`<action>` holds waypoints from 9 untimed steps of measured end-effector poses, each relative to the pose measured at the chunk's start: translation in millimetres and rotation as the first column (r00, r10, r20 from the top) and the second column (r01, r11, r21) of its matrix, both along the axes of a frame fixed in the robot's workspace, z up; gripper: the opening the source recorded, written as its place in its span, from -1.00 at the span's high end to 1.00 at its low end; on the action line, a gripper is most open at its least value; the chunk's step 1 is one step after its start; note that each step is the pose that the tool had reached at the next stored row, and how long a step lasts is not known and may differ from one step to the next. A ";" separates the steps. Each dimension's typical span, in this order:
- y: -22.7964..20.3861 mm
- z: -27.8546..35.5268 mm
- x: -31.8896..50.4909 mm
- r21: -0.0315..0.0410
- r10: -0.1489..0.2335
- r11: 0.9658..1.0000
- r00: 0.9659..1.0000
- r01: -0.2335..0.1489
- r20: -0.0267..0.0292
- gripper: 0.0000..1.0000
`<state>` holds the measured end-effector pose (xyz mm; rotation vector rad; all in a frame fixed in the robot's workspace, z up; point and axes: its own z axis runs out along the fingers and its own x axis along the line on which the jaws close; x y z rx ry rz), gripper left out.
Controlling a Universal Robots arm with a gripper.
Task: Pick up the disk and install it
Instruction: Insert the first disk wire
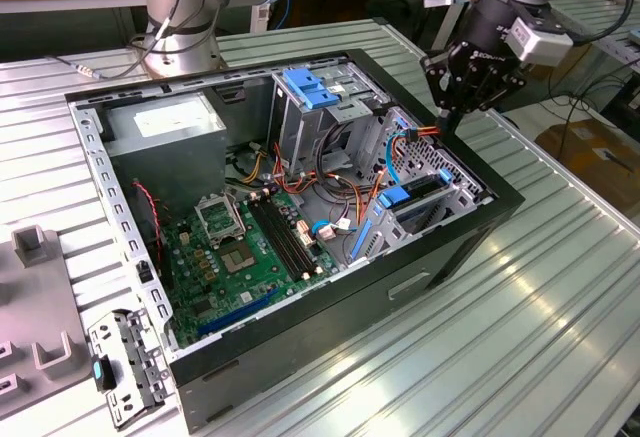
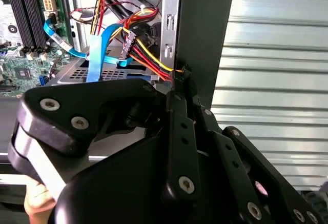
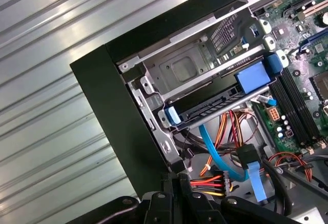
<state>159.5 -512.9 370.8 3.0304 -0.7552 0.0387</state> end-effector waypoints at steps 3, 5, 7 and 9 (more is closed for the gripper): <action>0.1 0.1 -0.3 0.000 -0.026 1.000 1.000 0.026 0.000 0.67; 0.1 0.0 -0.4 0.000 -0.050 0.999 0.999 0.050 0.000 0.67; 0.0 0.0 -0.4 0.000 -0.063 0.998 0.998 0.063 0.000 0.67; 0.1 0.1 -0.3 0.000 -0.064 0.998 0.998 0.064 0.000 0.67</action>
